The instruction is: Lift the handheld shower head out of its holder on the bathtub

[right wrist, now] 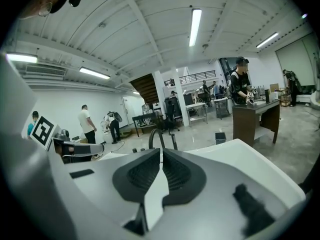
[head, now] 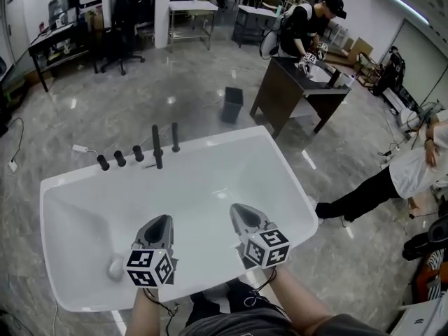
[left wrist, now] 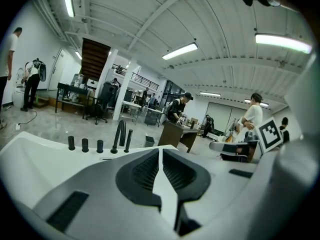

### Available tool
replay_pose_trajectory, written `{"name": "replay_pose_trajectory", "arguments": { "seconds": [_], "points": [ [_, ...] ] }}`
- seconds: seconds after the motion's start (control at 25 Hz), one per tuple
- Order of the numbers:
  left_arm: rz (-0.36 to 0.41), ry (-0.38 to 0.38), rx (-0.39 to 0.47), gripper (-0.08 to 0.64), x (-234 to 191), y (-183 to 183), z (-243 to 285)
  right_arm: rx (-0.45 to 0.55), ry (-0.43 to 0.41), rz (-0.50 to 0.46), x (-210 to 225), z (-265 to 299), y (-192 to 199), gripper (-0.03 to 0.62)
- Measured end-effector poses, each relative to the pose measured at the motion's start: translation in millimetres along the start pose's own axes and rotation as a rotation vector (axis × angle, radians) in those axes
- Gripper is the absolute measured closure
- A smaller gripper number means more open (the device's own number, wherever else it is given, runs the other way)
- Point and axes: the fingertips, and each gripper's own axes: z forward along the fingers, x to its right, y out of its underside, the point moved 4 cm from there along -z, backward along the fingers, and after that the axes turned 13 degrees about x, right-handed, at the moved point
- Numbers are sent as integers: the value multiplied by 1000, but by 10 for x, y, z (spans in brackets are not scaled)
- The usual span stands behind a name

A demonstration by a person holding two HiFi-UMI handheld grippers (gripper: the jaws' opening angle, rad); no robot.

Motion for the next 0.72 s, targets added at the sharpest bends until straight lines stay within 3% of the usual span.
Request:
{"name": "replay_pose_trajectory", "arguments": {
  "seconds": [0.72],
  "points": [
    [23,-233,32,528,6,79,1257,-79,-200,-23,1280,1167,164,563]
  ]
}}
